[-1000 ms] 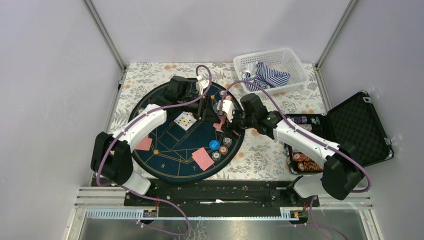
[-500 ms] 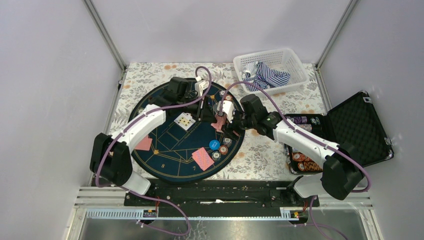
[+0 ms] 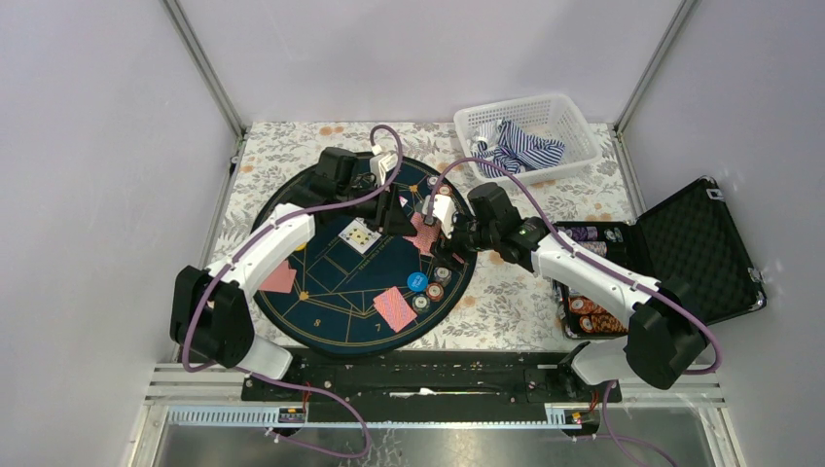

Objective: Distribute texas hold em gaming equipment

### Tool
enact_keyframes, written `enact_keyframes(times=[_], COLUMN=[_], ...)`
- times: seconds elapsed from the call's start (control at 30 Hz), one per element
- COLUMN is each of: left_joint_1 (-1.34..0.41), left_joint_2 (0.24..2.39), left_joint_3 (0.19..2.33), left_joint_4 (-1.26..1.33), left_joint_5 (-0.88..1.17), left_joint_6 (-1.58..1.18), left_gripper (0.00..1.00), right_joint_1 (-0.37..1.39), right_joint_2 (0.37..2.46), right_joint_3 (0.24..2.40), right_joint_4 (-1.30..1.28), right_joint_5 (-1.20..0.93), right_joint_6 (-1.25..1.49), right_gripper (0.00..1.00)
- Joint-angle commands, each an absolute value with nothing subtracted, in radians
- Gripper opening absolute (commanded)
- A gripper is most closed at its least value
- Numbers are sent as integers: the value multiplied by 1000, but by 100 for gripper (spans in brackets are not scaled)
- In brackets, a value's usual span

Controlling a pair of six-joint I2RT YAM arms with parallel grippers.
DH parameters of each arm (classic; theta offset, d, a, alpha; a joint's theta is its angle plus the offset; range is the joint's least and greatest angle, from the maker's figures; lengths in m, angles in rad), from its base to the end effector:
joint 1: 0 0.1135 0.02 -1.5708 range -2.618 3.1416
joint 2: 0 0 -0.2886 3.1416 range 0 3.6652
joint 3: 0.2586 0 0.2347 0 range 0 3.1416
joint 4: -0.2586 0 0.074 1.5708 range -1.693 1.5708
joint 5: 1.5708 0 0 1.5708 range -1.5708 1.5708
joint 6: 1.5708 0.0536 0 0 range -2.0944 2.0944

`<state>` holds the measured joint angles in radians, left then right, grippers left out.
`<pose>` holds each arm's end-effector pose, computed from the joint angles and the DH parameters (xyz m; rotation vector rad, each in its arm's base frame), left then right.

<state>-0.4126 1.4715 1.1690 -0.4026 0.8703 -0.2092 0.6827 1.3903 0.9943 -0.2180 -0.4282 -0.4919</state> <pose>0.2662 -0.1613 0.3200 0.7083 2.1864 -1.3121 0.2195 0.2072 0.2945 -1.4026 1.6666 0.5754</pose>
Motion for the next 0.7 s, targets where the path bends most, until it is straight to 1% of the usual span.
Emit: enact_keyframes(times=[0.0,0.07,0.17,0.23,0.27,0.4,0.67], left_joint_1=[-426,-425,-412,-400,-390,-341,-180], left_joint_2=[1468,1479,1479,1465,1457,1414,1408], left_joint_3=[1178,1183,1193,1192,1189,1161,1220], left_joint_4=[-382,-389,-415,-421,-421,-418,-582], left_joint_5=[903,899,870,836,826,796,781], left_joint_6=[-199,-199,-182,-172,-172,-169,-10], left_gripper=[42,37,22,10,6,0,0], right_joint_1=[695,695,696,696,695,695,695], right_joint_2=[1356,1359,1356,1356,1356,1353,1345], right_joint_3=[1020,1022,1022,1022,1022,1022,1015], right_joint_4=[-163,-165,-167,-167,-168,-167,-166], right_joint_5=[-443,-444,-441,-439,-440,-439,-439], right_joint_6=[-488,-489,-489,-489,-489,-490,-492], right_gripper=[0,0,0,0,0,0,0])
